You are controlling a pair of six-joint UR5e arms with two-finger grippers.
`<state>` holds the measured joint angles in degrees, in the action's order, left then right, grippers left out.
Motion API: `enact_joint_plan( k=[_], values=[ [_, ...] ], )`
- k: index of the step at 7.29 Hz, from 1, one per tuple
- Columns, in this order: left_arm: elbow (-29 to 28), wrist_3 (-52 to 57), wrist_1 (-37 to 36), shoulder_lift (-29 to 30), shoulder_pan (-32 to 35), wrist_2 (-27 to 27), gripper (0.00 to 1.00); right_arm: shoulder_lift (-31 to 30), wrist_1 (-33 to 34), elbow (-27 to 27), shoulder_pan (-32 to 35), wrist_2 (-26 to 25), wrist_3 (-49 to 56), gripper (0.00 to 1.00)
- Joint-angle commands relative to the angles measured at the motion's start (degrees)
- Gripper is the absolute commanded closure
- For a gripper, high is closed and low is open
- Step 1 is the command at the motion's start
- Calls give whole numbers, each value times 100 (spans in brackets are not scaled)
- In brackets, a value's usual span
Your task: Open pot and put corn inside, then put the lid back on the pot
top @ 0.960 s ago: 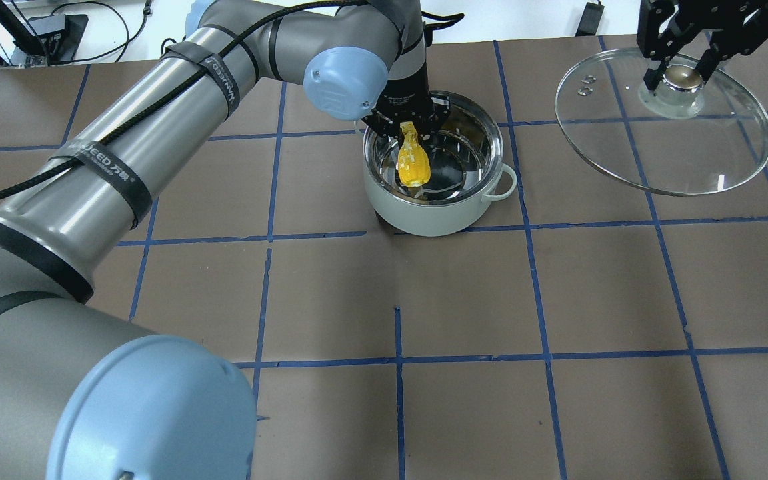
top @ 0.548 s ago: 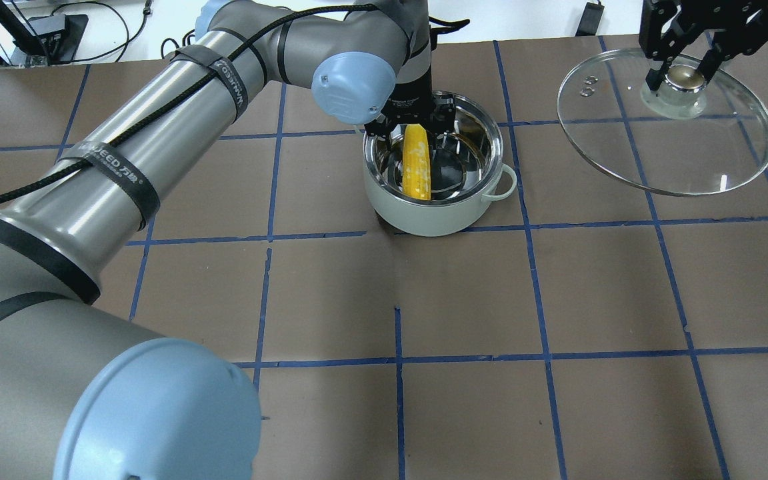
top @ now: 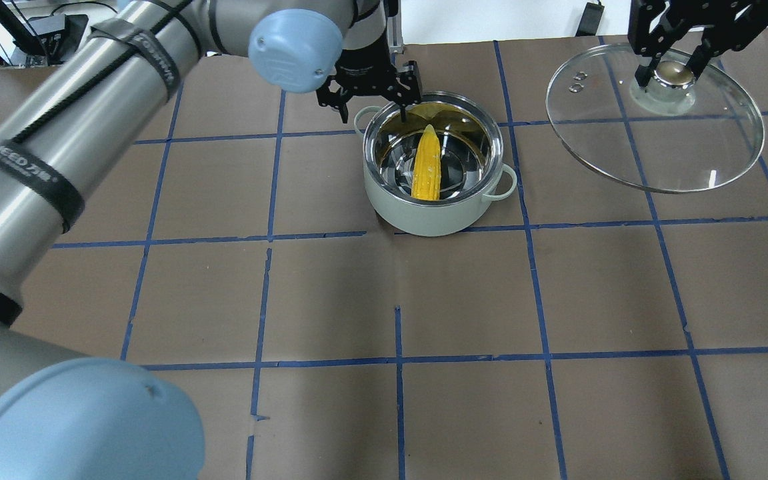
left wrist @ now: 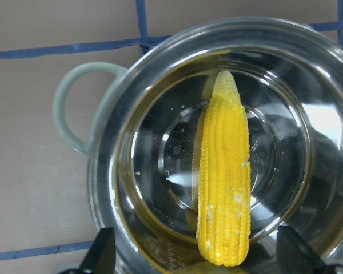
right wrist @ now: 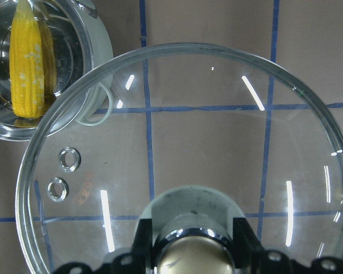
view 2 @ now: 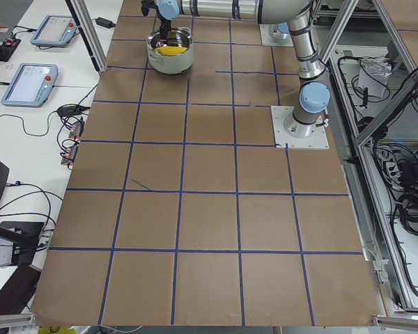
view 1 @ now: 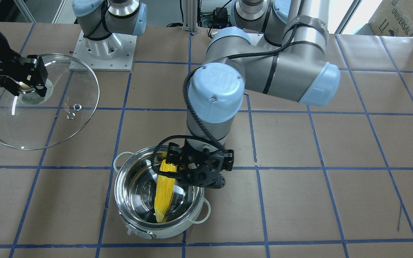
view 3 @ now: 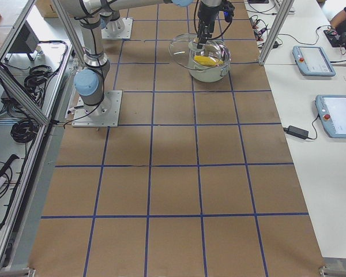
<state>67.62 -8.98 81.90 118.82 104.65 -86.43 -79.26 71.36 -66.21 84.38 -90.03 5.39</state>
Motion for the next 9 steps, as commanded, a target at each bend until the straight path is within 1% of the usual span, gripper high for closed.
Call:
enact_joint_plan(
  k=[1,2,3,4,5,6,7,8,9],
  values=[
    [521,799,850,-1031,-950,-14,0,216,420,21,970,38,-694,64],
    [968,1193,984,-1541,-1320,-14,0,539,814,29,1401,29,-1115,64],
    [1337,1301,994,-2164,-1411,-23,0,899,1288,29,1736,-14,-1345,63],
    [1646,1328,1099,-2744,-1586,-354,0,1277,1763,38,1913,3,-1400,63],
    [1805,1346,1135,-2976,-1675,-583,0,1559,2107,30,1924,38,-1383,63],
    [1868,1329,1083,-2909,-1684,-594,0,1788,2328,21,1924,38,-1365,64],
    [1825,1259,1082,-2882,-1667,-490,0,1895,2347,29,1924,38,-1339,64],
    [1738,1223,1065,-2812,-1658,-376,0,1914,2348,21,1924,38,-1330,63],
    [1676,1214,1065,-2751,-1658,-383,0,1975,2461,29,1924,47,-1313,63]
  ],
)
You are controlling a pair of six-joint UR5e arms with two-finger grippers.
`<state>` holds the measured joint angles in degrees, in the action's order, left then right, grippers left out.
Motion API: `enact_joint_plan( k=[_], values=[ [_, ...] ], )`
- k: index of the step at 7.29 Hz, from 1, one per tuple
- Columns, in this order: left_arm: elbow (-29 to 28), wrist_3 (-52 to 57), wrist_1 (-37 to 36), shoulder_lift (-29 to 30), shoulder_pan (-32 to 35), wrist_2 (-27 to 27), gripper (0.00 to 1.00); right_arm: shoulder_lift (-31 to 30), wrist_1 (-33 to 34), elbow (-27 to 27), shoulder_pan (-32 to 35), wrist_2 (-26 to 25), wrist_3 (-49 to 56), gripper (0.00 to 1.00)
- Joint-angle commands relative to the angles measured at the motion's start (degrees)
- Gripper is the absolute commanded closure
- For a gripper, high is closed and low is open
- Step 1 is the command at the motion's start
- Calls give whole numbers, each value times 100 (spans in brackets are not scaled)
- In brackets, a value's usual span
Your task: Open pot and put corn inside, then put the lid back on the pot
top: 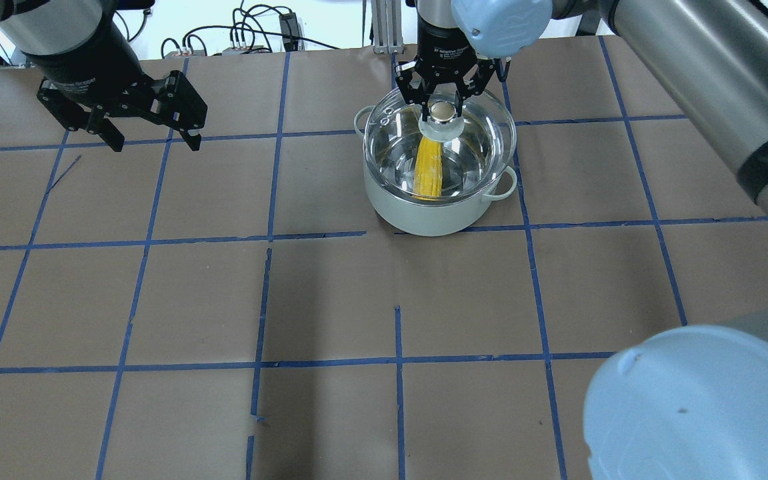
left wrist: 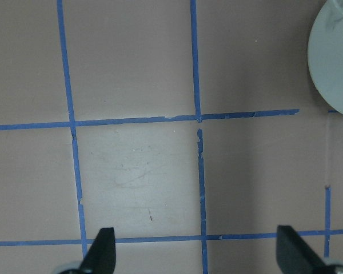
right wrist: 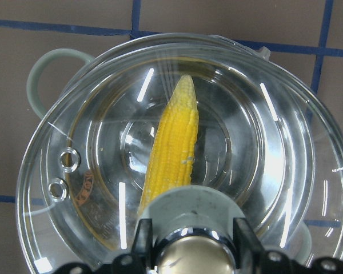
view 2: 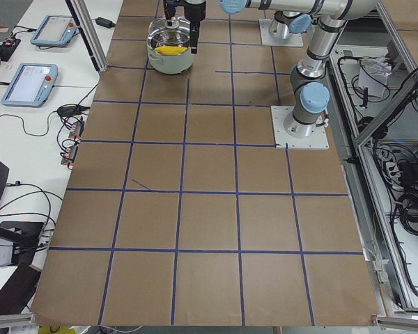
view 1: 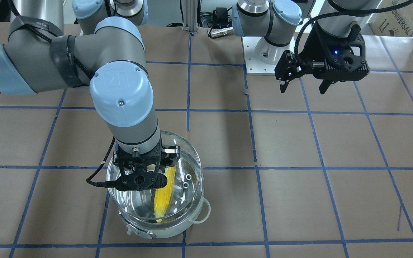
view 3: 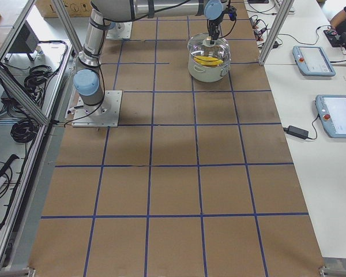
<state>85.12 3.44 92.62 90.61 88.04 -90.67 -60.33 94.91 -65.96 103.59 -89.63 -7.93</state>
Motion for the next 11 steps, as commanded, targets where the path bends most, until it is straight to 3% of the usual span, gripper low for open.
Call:
enact_joint_plan(
  k=[1,11],
  values=[
    [-101,-36,45,88,3,15,0,143,324,4,3,77,37,63],
    [-57,-89,10,124,29,58,0,311,344,-5,29,86,46,63]
  ],
)
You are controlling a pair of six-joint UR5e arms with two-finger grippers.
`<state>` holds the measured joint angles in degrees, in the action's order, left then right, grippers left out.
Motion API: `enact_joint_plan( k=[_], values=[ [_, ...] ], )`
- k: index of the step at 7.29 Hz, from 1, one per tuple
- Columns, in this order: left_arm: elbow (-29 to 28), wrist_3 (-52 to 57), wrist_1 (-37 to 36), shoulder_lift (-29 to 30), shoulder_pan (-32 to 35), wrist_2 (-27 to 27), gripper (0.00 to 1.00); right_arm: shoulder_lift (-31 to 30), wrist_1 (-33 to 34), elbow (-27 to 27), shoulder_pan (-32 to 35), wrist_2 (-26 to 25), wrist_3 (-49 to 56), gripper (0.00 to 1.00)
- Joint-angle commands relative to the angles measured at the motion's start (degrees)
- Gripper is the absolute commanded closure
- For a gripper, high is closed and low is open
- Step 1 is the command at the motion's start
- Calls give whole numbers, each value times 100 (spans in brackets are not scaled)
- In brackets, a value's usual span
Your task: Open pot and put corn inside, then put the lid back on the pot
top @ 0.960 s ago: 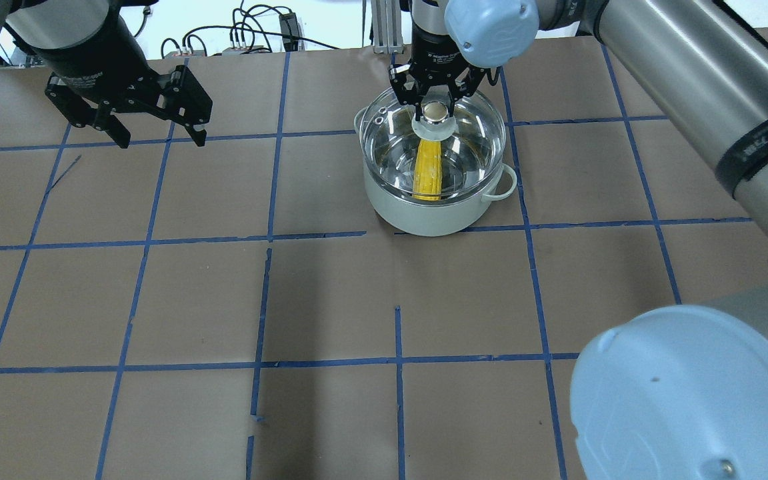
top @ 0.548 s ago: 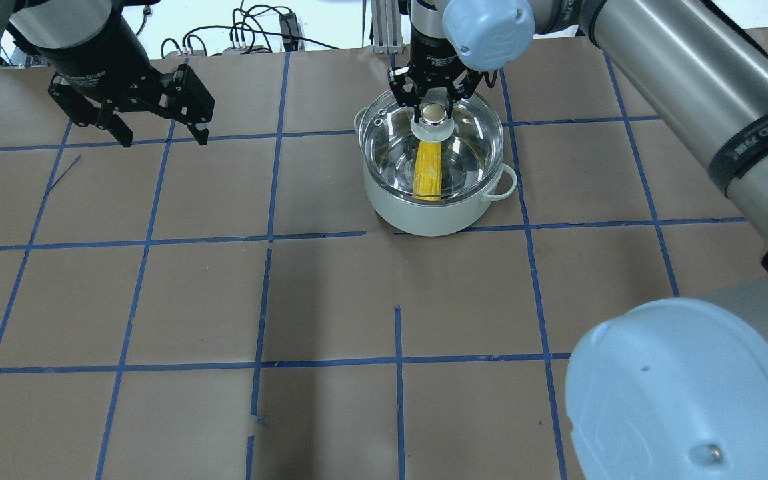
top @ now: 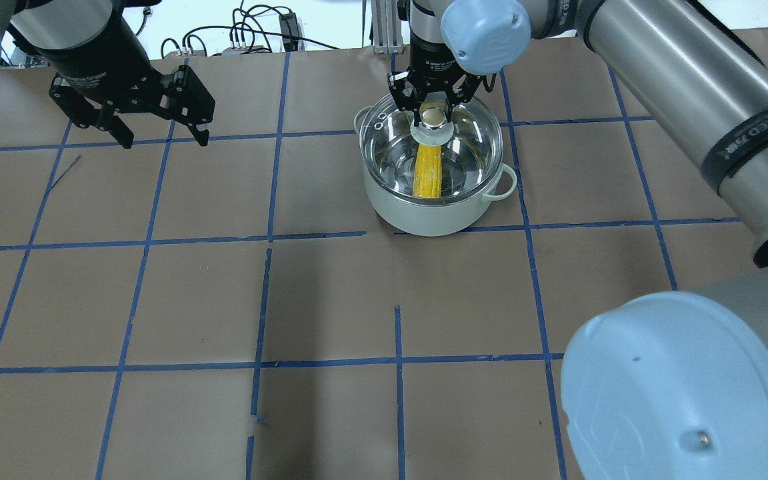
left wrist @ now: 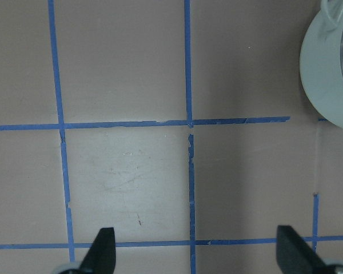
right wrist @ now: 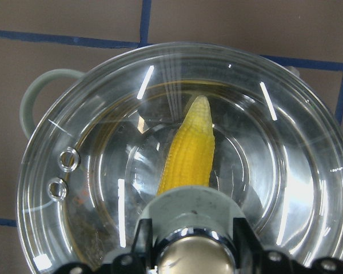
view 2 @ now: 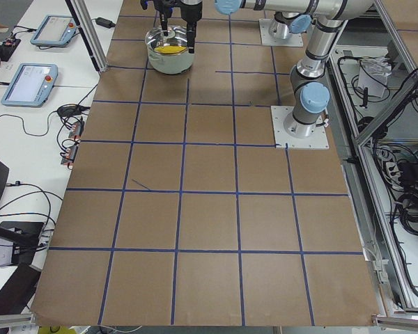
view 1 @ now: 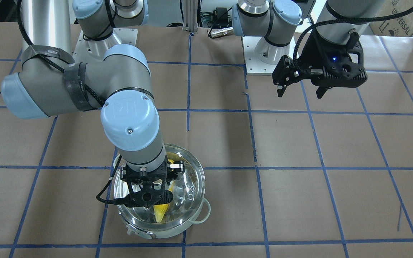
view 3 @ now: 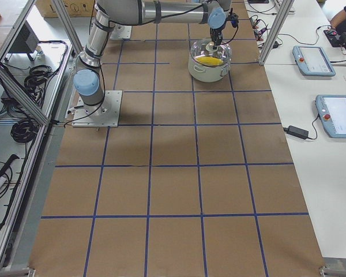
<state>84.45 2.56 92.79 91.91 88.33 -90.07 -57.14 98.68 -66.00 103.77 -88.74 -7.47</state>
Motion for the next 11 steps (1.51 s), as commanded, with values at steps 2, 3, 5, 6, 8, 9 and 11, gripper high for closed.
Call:
enact_joint_plan(
  k=[2,3,5,6,8,9,11],
  values=[
    [19,-1,-7,-7,0,-1,0,1,-33,-1,29,-29,0,63],
    [19,-1,-7,-7,0,-1,0,1,-76,-1,29,-38,0,63],
    [36,-1,-25,-7,0,-1,0,-17,-199,26,29,-73,0,63],
    [37,-1,-33,-7,0,7,0,9,-209,17,29,-82,0,63],
    [37,-1,-33,-7,0,-1,0,10,-200,17,29,-82,0,62],
    [37,-1,-33,-7,0,-1,0,10,-165,26,20,-82,0,61],
    [37,-1,-33,-7,0,-1,0,1,-165,43,20,-74,0,61]
  ],
)
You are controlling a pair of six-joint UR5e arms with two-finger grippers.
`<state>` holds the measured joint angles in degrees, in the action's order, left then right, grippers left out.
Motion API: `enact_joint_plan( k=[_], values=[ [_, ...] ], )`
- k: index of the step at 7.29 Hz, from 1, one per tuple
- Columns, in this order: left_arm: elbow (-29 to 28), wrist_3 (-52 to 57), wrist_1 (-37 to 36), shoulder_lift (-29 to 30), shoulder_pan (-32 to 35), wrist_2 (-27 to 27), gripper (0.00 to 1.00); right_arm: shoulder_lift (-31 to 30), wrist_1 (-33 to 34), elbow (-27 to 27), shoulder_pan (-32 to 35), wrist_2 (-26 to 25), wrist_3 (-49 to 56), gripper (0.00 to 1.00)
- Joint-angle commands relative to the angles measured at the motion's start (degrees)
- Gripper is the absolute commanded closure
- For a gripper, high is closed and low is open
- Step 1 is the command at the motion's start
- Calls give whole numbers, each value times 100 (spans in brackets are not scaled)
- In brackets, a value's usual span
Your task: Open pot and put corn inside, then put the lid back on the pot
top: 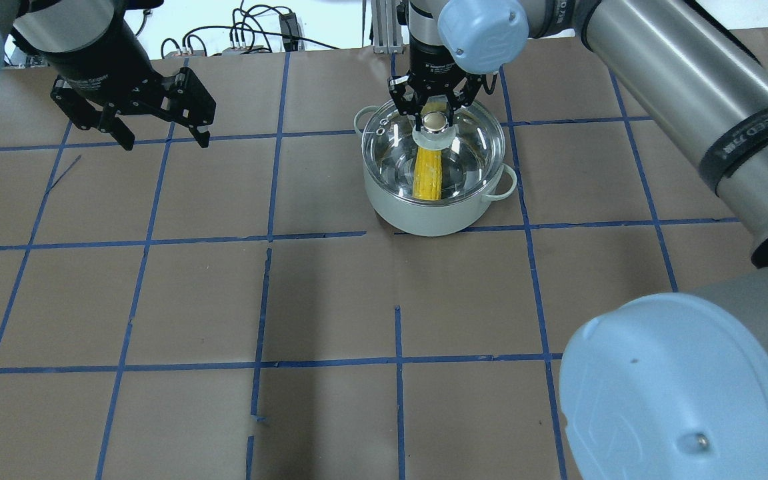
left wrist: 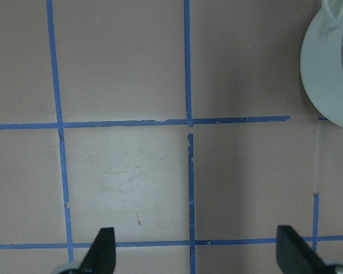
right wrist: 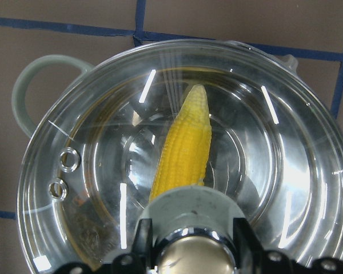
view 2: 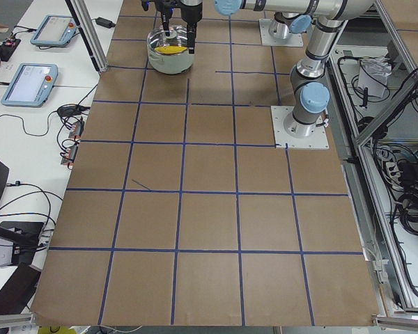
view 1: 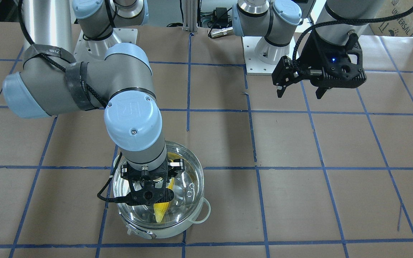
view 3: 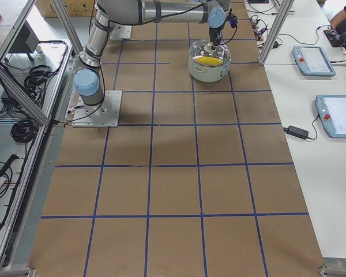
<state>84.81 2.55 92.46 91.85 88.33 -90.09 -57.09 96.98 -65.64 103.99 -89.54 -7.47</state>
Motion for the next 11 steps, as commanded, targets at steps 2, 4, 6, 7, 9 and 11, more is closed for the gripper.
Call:
enact_joint_plan(
  k=[2,4,6,7,9,11],
  values=[
    [0,0,0,0,0,9,0,13,31,7,-1,25,9,61],
    [9,0,0,0,0,0,0,14,49,7,-1,25,9,61],
    [0,0,0,0,0,0,0,5,75,7,-1,-10,9,49],
    [0,0,0,0,0,0,0,5,75,7,-1,-10,9,46],
    [0,0,0,0,0,0,0,14,136,7,-1,-10,9,44],
    [-9,0,0,0,0,0,0,13,137,-2,-1,-2,0,41]
  ],
)
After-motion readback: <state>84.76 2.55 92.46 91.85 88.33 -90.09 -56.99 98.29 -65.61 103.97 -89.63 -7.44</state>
